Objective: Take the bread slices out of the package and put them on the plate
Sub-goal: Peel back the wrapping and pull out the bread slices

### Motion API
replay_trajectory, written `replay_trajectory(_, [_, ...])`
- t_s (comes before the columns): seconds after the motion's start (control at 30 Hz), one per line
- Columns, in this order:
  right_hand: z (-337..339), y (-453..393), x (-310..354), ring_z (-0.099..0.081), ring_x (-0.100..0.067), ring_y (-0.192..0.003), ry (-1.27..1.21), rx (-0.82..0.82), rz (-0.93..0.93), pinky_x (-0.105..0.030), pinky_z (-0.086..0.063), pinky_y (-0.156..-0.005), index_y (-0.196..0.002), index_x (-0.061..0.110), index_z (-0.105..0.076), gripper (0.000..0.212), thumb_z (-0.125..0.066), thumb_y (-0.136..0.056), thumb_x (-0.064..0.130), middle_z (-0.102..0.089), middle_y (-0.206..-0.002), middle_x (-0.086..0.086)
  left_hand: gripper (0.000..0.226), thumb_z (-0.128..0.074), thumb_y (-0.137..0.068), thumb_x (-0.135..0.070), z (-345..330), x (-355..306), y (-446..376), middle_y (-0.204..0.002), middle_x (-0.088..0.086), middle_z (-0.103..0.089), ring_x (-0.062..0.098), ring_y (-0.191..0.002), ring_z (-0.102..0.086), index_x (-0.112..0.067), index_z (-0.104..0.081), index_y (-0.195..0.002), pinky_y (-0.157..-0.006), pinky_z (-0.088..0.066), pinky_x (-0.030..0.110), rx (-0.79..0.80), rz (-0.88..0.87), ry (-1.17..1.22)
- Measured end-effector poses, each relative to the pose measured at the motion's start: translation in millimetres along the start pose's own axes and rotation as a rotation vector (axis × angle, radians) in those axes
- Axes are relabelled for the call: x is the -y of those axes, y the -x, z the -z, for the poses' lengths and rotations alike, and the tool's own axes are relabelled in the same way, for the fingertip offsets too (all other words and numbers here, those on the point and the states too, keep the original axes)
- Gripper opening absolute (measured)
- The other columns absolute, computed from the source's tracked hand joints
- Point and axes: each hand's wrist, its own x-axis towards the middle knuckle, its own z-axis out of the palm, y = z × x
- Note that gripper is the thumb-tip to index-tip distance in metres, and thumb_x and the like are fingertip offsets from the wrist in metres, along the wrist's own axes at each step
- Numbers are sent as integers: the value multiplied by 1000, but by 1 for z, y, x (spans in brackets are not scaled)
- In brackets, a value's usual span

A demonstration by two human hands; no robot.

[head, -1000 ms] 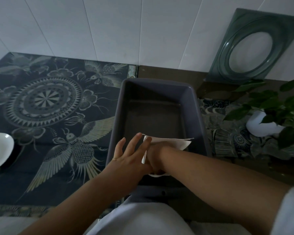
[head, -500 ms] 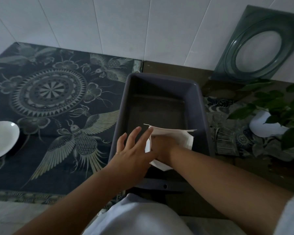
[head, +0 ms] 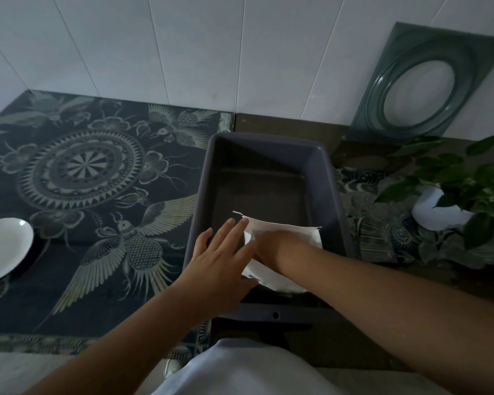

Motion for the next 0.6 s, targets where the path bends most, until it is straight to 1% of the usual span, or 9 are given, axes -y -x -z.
replay_trajectory(0.07, [3, 12, 1, -66, -31, -97, -17, -6, -13, -37, -43, -66, -108, 16, -67, 21, -56, -93, 25, -69, -106, -11, 65, -57, -85, -53, 1, -2, 0, -163, 9, -10, 29, -149, -4, -29, -34, -141, -115, -4, 53, -4, -2, 23])
replay_trajectory(0.23, [14, 38, 2, -65, -33, -94, -155, -90, -22, -36, -41, -67, -100, 10, -66, 18, -53, -95, 22, -68, -101, -14, 64, -54, -84, -58, 2, -7, 0, -160, 8, -20, 28, -146, -16, -29, -37, -138, -113, -17, 54, -31, -10, 21])
replay_trajectory(0.33, [19, 41, 0, -65, -34, -92, -107, -116, -8, -37, -41, -65, -96, 9, -65, 16, -53, -95, 19, -68, -96, -14, 65, -56, -84, -55, 3, -7, 1, -156, 10, -32, 31, -143, -27, -24, -41, -139, -110, -25, 52, -81, -24, 47])
replay_trajectory(0.37, [23, 39, 1, -65, -33, -93, -81, -93, -16, -37, -43, -67, -95, 9, -65, 15, -53, -95, 19, -67, -95, -13, 65, -57, -85, -54, 3, -6, 2, -155, 10, -34, 31, -142, -29, -23, -41, -139, -110, -27, 52, -93, -25, 50])
replay_trajectory(0.43, [29, 32, 3, -65, -29, -94, -44, 34, -64, -37, -47, -73, -88, 13, -61, 13, -54, -96, 22, -64, -88, -7, 66, -55, -86, -54, 3, -5, 3, -156, 10, -33, 30, -143, -28, -22, -40, -142, -111, -29, 52, -101, -22, 37])
replay_trajectory(0.47, [31, 29, 3, -64, -25, -85, -25, 65, -77, -34, -47, -68, -80, 21, -56, 15, -56, -94, 25, -61, -81, -2, 67, -54, -86, -53, 3, -4, 4, -156, 10, -32, 30, -143, -26, -21, -39, -143, -111, -30, 52, -104, -24, 29])
replay_trajectory(0.53, [31, 24, -2, -54, -14, -62, 29, -3, -55, -27, -33, -50, -68, 27, -44, 27, -62, -88, 32, -53, -68, 3, 67, -54, -86, -51, 2, -3, 5, -157, 12, -29, 31, -144, -23, -21, -38, -143, -110, -29, 50, -115, -42, 32])
replay_trajectory(0.57, [31, 23, -4, -48, -11, -58, 39, -38, -37, -26, -27, -48, -71, 25, -46, 25, -64, -87, 33, -52, -68, 4, 67, -53, -85, -50, 1, -3, 5, -158, 13, -26, 32, -145, -21, -22, -37, -144, -109, -28, 48, -121, -55, 43])
replay_trajectory(0.6, [32, 23, -6, -45, -9, -57, 33, -43, -28, -25, -26, -49, -78, 24, -50, 19, -64, -86, 32, -53, -72, 4, 66, -53, -85, -49, 0, -3, 6, -159, 14, -22, 33, -145, -19, -23, -36, -144, -108, -26, 45, -129, -67, 62])
